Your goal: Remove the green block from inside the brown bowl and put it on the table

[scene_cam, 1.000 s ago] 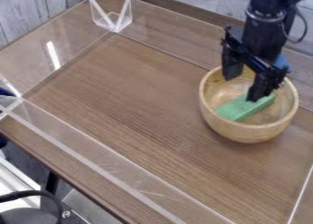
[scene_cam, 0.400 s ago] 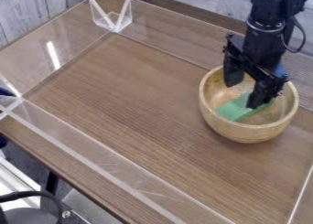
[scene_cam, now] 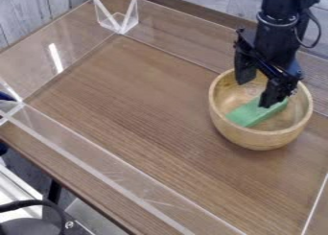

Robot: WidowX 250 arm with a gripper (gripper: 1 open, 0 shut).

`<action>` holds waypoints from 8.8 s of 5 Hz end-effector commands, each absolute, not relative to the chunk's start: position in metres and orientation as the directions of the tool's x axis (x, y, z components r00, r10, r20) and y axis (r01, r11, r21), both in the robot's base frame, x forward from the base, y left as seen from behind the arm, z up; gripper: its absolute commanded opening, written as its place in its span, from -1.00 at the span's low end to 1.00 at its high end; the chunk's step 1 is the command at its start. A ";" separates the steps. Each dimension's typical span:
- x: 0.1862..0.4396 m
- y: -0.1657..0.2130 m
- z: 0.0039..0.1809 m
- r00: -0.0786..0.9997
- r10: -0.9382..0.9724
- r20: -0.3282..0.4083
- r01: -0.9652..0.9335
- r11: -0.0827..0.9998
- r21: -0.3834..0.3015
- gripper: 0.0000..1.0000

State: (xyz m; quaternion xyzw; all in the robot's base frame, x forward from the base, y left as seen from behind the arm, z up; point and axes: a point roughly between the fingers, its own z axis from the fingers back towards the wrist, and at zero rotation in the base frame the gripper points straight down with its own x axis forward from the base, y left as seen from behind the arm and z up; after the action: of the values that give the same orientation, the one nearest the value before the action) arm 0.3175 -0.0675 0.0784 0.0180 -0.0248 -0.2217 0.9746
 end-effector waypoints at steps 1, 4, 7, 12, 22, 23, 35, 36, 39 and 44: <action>0.329 -0.071 0.091 0.892 -0.442 0.096 0.438 0.897 0.059 1.00; 0.337 -0.076 0.068 0.887 -0.457 0.068 0.455 0.889 0.041 1.00; 0.338 -0.075 0.066 0.889 -0.453 0.064 0.451 0.892 0.040 -1.00; 0.336 -0.072 0.080 0.891 -0.447 0.082 0.444 0.894 0.051 -1.00; 0.339 -0.058 0.125 0.900 -0.407 0.153 0.400 0.913 0.078 -1.00; 0.343 -0.048 0.136 0.909 -0.378 0.175 0.369 0.926 0.084 -1.00; 0.375 0.031 0.086 0.959 -0.194 0.206 0.187 0.981 0.054 -1.00; 0.375 0.030 0.091 0.955 -0.194 0.223 0.188 0.981 0.050 -1.00; 0.375 0.023 0.102 0.944 -0.197 0.266 0.194 0.980 0.038 -1.00; 0.285 0.082 0.111 0.969 -0.099 0.225 0.091 0.995 0.046 -1.00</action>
State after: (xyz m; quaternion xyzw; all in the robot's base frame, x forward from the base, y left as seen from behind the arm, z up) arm 0.2793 0.0811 0.0939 0.0071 -0.0850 -0.0422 0.9955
